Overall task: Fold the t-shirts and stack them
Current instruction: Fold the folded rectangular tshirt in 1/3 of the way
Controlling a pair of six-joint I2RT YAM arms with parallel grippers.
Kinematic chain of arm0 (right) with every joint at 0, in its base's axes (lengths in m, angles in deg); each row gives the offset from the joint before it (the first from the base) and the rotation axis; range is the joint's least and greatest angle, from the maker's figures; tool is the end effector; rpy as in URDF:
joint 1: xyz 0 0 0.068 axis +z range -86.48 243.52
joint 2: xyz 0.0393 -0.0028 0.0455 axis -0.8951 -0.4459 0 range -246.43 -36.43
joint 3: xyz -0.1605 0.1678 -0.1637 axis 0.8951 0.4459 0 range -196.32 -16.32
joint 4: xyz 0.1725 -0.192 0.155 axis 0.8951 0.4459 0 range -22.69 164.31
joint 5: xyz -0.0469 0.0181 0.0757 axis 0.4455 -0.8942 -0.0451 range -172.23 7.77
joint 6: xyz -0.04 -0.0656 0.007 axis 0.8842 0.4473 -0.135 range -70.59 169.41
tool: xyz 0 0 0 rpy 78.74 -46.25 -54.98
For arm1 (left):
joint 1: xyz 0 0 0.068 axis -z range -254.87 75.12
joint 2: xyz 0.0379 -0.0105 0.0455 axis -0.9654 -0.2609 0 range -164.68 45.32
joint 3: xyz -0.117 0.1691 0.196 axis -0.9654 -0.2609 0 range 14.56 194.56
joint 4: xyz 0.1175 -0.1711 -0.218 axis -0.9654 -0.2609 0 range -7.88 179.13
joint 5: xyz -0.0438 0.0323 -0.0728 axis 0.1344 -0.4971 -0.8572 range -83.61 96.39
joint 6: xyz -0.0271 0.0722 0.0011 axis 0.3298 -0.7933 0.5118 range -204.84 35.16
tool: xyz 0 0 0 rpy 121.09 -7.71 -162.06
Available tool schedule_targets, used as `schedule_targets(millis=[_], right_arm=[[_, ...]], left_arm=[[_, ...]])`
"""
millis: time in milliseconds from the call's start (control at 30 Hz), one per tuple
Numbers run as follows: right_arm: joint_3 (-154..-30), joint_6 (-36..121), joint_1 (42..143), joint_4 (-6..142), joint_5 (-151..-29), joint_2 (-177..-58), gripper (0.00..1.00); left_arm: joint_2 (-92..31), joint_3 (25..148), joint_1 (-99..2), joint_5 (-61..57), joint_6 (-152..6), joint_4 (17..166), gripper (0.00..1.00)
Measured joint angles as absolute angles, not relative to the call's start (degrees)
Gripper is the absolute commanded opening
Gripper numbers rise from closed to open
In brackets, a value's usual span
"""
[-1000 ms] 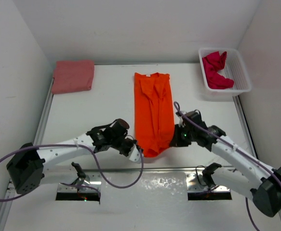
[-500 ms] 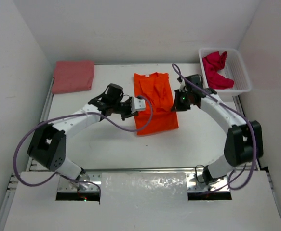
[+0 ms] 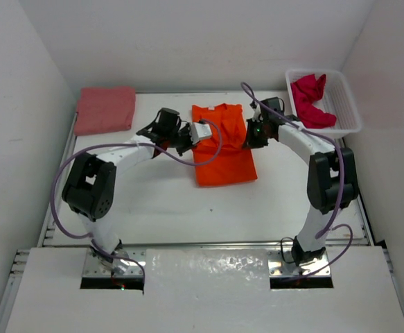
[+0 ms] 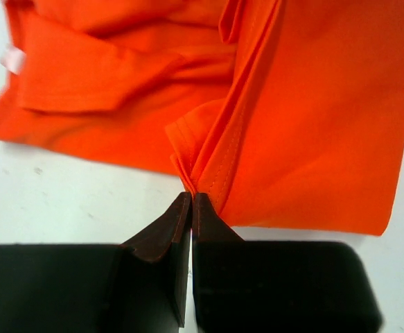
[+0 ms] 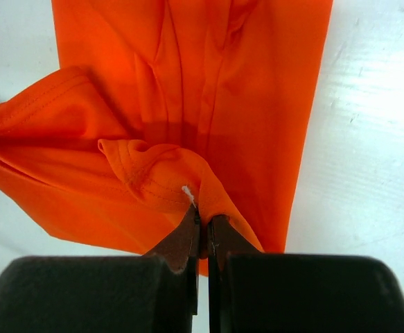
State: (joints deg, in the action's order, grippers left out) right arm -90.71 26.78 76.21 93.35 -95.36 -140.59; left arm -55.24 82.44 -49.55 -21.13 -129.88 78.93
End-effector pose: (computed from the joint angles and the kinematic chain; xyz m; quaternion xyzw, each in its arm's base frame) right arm 0.4296 0.1120 0.1763 0.0488 0.9489 0.1927 0.2451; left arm 0.3859 -0.2163 0.1901 0.5907 0.6728 -0.1484 0.4200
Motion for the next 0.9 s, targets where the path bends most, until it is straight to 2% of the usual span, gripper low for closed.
schedule_targets(millis=[200, 433, 633, 733, 833, 900], right_arm=[[-95.3, 26.8, 75.1, 92.3, -95.8, -143.8, 0.00], [-97.5, 26.7, 74.0, 90.9, -96.0, -149.4, 0.00], [-101.9, 26.5, 73.0, 89.9, -96.1, -155.1, 0.01], [-103.7, 26.4, 72.8, 89.4, -96.1, -156.8, 0.07], [-104.3, 25.9, 72.6, 88.7, -96.3, -158.0, 0.29], [-104.8, 25.8, 72.4, 88.5, -96.2, -159.0, 0.41]], left_arm=[[-58.5, 88.1, -49.5, -21.2, -131.3, 82.1, 0.00], [-62.8, 88.5, -49.8, -20.7, -131.5, 85.8, 0.00], [-70.1, 93.5, -50.9, -19.6, -131.3, 86.8, 0.00], [-71.8, 94.4, -51.7, -19.4, -131.4, 87.2, 0.00], [-72.5, 94.4, -52.2, -18.6, -131.5, 87.2, 0.00], [-73.0, 94.5, -52.2, -17.8, -131.5, 87.3, 0.08]])
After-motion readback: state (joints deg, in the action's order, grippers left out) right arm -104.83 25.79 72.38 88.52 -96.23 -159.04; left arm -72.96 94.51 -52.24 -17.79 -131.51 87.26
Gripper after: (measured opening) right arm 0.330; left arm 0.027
